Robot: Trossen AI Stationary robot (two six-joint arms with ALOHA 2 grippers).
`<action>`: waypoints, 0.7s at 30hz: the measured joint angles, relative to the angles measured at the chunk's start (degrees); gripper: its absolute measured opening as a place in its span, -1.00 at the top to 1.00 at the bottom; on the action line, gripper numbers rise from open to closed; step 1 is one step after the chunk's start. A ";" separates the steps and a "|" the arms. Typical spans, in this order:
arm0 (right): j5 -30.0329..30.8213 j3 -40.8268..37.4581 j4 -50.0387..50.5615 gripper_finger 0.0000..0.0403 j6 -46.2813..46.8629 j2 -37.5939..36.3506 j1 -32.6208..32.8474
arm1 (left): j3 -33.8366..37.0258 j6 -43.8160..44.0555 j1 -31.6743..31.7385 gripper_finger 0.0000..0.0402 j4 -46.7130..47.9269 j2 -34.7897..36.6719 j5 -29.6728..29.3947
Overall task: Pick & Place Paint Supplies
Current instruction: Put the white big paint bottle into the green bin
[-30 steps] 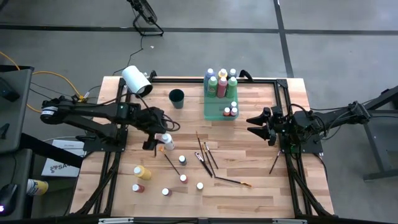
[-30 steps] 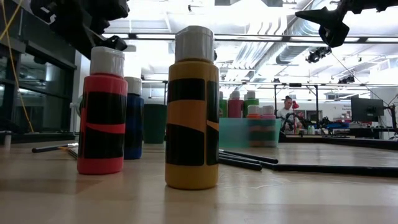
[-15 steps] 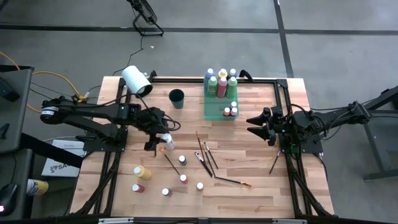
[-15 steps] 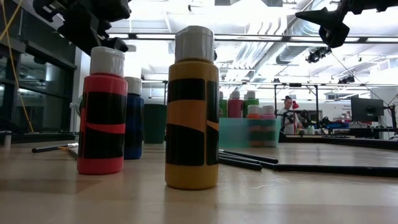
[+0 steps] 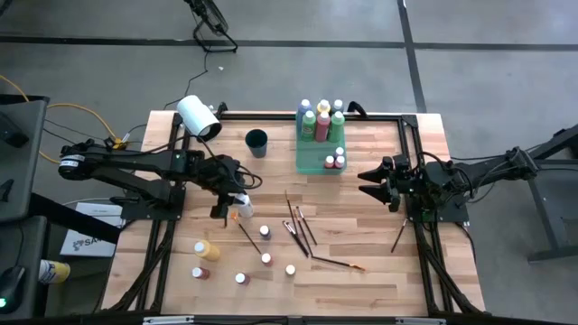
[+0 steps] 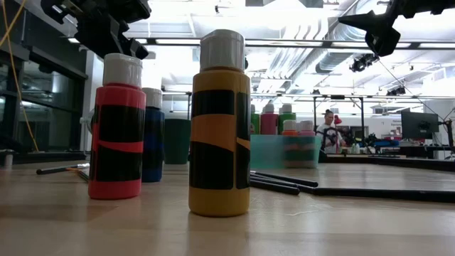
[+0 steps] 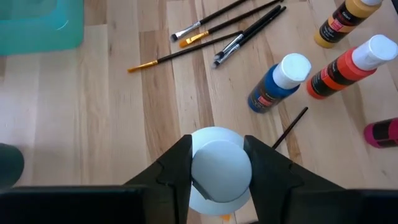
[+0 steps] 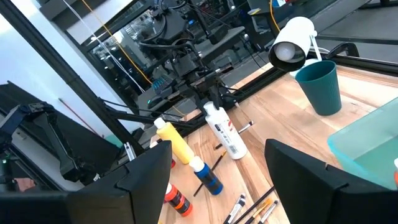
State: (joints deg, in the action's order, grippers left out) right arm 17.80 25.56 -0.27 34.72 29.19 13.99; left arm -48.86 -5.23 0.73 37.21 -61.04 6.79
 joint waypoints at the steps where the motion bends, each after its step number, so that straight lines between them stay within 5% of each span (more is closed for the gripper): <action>1: 0.00 0.00 0.02 -0.25 0.00 0.00 -0.01 | 0.00 0.00 0.00 0.42 -0.05 0.00 0.00; 9: 0.00 0.00 0.02 -0.25 0.00 -0.02 -0.01 | -1.92 1.09 0.00 0.42 -1.15 -0.15 -0.05; 21: 0.01 0.00 0.02 -0.25 0.02 0.00 0.00 | -15.21 -1.87 1.89 0.42 -0.73 -2.42 -8.20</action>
State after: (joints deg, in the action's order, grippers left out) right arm 17.81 25.56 -0.26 34.74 29.19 13.99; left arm -64.07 -7.10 2.62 36.47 -63.45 -1.41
